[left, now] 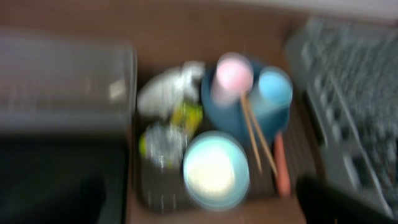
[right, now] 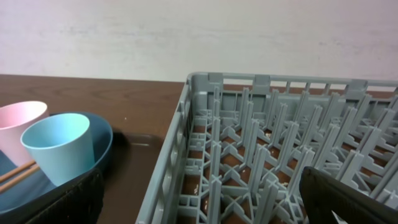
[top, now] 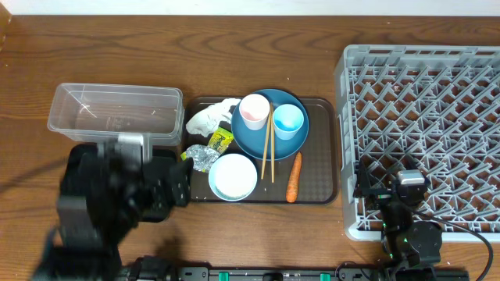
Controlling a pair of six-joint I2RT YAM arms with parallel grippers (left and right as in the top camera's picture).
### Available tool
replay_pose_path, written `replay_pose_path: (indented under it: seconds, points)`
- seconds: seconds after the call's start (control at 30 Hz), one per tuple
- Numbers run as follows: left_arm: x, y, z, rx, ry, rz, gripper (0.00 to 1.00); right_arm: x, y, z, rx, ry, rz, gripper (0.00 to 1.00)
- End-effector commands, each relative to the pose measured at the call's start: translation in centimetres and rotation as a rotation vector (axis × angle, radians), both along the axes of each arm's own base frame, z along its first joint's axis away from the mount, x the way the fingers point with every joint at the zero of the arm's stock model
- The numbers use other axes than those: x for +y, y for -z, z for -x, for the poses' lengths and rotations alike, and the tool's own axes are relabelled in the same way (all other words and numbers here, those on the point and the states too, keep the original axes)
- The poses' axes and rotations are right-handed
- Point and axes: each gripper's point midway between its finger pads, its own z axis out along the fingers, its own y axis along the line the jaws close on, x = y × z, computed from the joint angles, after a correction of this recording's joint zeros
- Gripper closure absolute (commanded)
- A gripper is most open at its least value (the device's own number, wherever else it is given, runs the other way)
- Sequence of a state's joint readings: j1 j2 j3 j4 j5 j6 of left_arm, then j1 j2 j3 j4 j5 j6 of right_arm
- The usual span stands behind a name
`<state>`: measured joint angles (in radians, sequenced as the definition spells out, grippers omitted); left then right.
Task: Sort waste into correct bins and load items into the dishwasher rack
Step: 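Reach left gripper to the yellow wrapper and foil, grasp them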
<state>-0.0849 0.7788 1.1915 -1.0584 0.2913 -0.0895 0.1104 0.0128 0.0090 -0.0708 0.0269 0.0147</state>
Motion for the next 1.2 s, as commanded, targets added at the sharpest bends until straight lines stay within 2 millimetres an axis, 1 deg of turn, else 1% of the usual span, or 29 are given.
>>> replay_pose_path:
  seconds: [0.0,0.07,0.13,0.17,0.23,0.33,0.37,0.4,0.43,0.5,0.57,0.67,0.77,0.87,0.97,1.17]
  points:
    - [-0.2,-0.5,-1.2,0.181,-0.004,0.003,0.0,-0.4,0.2,0.0,0.003,0.018,-0.005,0.01]
    - [-0.2,0.3,-1.7,0.291,-0.004,-0.006,0.0,-0.4,0.1,0.0,0.003,0.019,-0.005,0.01]
    - [-0.3,1.4,-2.9,0.36,-0.005,-0.011,0.0,-0.4,0.1,0.0,0.003,0.018,-0.005,0.01]
    - [-0.4,2.3,-3.3,0.405,-0.011,-0.01,0.0,-0.4,0.2,0.0,0.003,0.018,-0.005,0.01]
    - [-0.4,4.0,-3.4,0.501,-0.025,-0.011,0.0,-0.4,0.2,0.0,0.003,0.018,-0.005,0.01]
    - [-0.4,5.8,-4.4,0.579,-0.027,-0.022,0.0,-0.4,0.2,0.0,0.003,0.018,-0.005,0.01]
    - [-0.4,6.4,-4.6,0.607,-0.027,-0.024,0.04,-0.4,0.2,0.0,0.003,0.019,-0.005,0.01]
    - [-0.4,7.1,-4.7,0.639,-0.028,-0.026,0.14,-0.4,0.2,0.0,0.003,0.018,-0.005,0.01]
    - [-0.4,7.9,-4.8,0.681,-0.036,-0.026,0.21,-0.4,0.2,0.0,0.003,0.018,-0.005,0.01]
    - [-0.4,8.9,-4.9,0.722,-0.036,-0.031,0.25,-0.4,0.2,0.0,0.003,0.018,-0.005,0.01]
    - [-0.3,10.2,-4.9,0.757,-0.041,-0.042,0.34,-0.4,0.2,0.0,0.003,0.019,-0.005,0.01]
    - [-0.1,11.7,-4.8,0.786,-0.048,-0.059,0.37,-0.4,0.2,0.0,0.003,0.019,-0.005,0.01]
    - [1.1,13.6,-4.5,0.806,-0.119,-0.129,0.37,-0.4,0.2,0.0,0.003,0.018,-0.005,0.01]
    - [2.0,15.3,-4.8,0.799,-0.195,-0.167,0.37,-0.4,0.2,0.0,0.003,0.018,-0.005,0.01]
    - [1.9,16.7,-5.3,0.787,-0.219,-0.152,0.36,-0.4,0.2,0.0,0.003,0.018,-0.005,0.01]
    - [1.2,20.0,-6.3,0.729,-0.201,-0.147,0.37,-0.4,0.1,0.0,0.003,0.018,-0.005,0.01]
